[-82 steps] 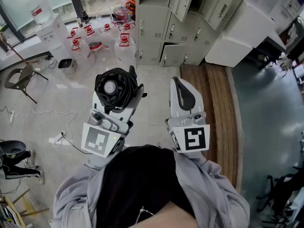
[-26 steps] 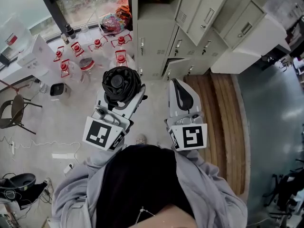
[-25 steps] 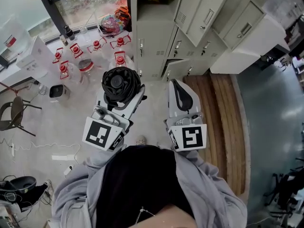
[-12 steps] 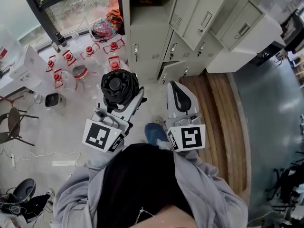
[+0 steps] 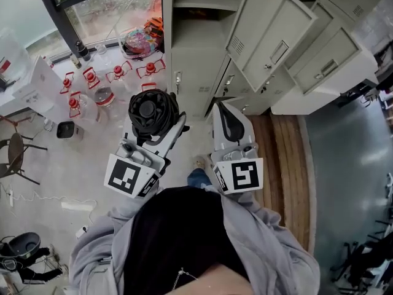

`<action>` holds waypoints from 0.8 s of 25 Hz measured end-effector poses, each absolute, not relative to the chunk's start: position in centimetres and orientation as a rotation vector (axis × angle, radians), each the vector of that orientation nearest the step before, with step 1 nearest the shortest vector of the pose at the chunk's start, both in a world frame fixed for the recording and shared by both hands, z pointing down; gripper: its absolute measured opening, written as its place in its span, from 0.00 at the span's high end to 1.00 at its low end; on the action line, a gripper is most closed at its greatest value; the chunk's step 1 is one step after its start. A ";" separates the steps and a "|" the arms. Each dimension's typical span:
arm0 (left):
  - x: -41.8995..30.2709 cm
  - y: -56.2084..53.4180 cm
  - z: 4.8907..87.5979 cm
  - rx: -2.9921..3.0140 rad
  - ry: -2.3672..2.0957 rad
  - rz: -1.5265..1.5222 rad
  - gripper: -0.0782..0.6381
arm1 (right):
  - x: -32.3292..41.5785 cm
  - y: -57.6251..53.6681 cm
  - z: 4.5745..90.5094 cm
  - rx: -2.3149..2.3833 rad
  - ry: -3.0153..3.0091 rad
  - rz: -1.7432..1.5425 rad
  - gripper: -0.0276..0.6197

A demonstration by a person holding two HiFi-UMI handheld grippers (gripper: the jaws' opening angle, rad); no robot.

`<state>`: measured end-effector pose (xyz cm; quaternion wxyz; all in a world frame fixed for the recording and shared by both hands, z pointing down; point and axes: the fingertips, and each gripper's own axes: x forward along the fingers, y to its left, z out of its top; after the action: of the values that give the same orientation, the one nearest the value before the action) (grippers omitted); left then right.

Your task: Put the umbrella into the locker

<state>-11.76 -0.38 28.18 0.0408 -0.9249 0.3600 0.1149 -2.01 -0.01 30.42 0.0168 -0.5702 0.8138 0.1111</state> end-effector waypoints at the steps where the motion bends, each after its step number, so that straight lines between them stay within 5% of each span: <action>1: -11.2 -1.3 28.0 -2.829 1.110 0.356 0.54 | -1.5 -1.1 30.2 -1.761 2.539 0.348 0.95; 20: -1.6 -13.2 27.2 -2.703 1.310 0.348 0.54 | 7.5 -15.7 29.9 -1.506 2.645 0.322 0.95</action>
<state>-1.59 -13.18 27.21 0.0590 -0.8923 0.4325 0.1150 7.52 -15.67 29.87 0.0402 -0.4917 0.8634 0.1051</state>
